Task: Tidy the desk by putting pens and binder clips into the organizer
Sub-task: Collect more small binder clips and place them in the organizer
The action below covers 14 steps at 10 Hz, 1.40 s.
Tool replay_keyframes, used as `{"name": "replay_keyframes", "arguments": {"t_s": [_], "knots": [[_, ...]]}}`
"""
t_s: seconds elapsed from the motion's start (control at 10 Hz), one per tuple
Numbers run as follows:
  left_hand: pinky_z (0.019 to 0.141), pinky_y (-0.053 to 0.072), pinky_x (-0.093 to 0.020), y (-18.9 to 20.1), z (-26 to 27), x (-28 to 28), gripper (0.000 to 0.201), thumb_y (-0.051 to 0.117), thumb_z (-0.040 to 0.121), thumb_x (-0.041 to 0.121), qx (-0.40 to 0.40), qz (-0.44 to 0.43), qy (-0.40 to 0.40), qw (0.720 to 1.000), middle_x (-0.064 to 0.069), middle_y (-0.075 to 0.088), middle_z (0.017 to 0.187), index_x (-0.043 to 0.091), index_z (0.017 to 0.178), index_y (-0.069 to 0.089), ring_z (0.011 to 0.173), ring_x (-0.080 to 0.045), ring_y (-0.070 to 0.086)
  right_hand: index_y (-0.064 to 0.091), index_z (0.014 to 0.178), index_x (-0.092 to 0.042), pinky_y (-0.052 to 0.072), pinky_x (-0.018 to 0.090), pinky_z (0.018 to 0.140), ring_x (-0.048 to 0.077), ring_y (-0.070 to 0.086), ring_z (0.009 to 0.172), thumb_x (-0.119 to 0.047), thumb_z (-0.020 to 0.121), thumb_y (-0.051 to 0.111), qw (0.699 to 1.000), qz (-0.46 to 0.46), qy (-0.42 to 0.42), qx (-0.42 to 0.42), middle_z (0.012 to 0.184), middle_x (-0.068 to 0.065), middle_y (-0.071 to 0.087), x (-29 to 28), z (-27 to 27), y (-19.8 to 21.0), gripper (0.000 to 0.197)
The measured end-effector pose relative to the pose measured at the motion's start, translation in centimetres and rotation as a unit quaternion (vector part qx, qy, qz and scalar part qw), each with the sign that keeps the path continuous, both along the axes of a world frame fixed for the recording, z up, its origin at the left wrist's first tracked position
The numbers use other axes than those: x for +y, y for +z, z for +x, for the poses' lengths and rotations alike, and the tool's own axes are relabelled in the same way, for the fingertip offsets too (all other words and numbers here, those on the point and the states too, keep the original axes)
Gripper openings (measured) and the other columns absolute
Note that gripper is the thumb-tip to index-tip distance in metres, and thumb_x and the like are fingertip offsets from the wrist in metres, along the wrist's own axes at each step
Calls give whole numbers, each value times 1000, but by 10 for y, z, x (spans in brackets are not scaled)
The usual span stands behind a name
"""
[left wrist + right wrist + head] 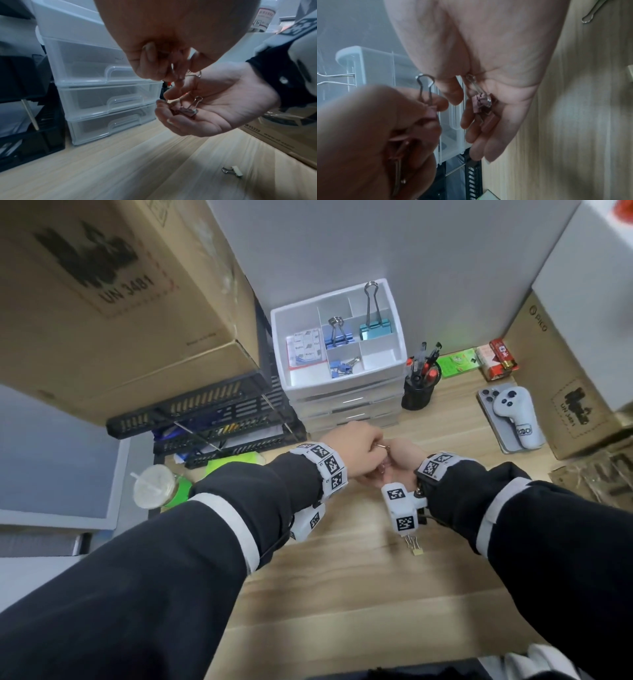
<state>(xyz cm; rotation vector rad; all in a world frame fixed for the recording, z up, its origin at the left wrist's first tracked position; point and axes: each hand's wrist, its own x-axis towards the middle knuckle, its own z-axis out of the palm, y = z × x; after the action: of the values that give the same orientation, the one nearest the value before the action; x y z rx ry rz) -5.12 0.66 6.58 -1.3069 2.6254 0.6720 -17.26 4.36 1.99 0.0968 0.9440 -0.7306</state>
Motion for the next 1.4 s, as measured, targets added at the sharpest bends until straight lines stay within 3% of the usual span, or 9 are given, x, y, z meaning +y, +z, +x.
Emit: {"name": "replay_keyframes", "arguments": {"t_s": [0.3,0.4,0.5,0.7,0.9,1.1,1.2,1.3,1.4], "knots": [[70,49,-33,14,-12,5,19,50,91,20,113,69,119,984,-5,68,92,12,96,67,83,-23,62,56,99,1,60,47,65,27,56,99,-5,97,43,995,10,-96,-37,94,17,55,7,1,3,14],[70,50,-32,21,-11,3,20,50,92,16,159,65,150,974,-7,68,86,8,94,69,79,-24,62,59,85,3,59,29,53,21,61,81,-12,99,48,997,44,-54,-35,80,12,59,6,-2,3,23],[74,53,-38,26,-3,-2,21,51,91,15,178,49,175,967,-14,70,83,3,89,68,73,-26,62,55,77,-4,39,17,32,8,46,50,-17,100,44,998,56,5,-42,68,5,53,6,-7,11,29],[66,49,-30,36,25,-18,17,54,92,17,147,35,207,967,-3,65,80,7,92,68,72,-19,57,48,77,-6,40,20,30,12,46,44,-8,101,35,993,95,-51,36,74,4,45,-3,-12,29,27],[61,45,-24,44,36,-26,13,54,91,18,103,57,197,973,3,62,74,13,85,64,73,-18,58,44,82,-4,52,22,41,17,55,71,-1,105,25,985,55,-146,69,87,9,49,-7,-6,40,30],[73,55,-34,51,42,-36,22,53,93,19,68,62,198,976,-6,66,86,4,98,68,75,-23,60,50,83,5,49,48,92,37,53,73,-5,103,36,986,123,-113,13,69,29,56,-9,-10,51,26],[66,45,-27,62,46,-48,16,55,92,19,34,36,200,979,-4,63,86,10,84,65,79,-21,57,54,81,3,55,57,84,38,56,82,-10,103,38,992,116,-40,-1,83,28,58,-17,-16,70,30],[67,44,-27,81,49,-67,15,54,91,22,-8,14,202,979,-3,60,83,14,79,58,79,-21,55,50,88,1,56,31,44,25,56,68,-4,99,36,995,94,-4,31,84,16,52,-38,-22,103,19],[71,51,-32,105,52,-86,17,54,89,23,-25,4,206,978,-8,64,86,9,86,63,78,-25,60,47,84,-7,44,20,32,17,49,39,-5,89,40,997,68,48,7,65,7,49,-70,-32,133,9]]}}
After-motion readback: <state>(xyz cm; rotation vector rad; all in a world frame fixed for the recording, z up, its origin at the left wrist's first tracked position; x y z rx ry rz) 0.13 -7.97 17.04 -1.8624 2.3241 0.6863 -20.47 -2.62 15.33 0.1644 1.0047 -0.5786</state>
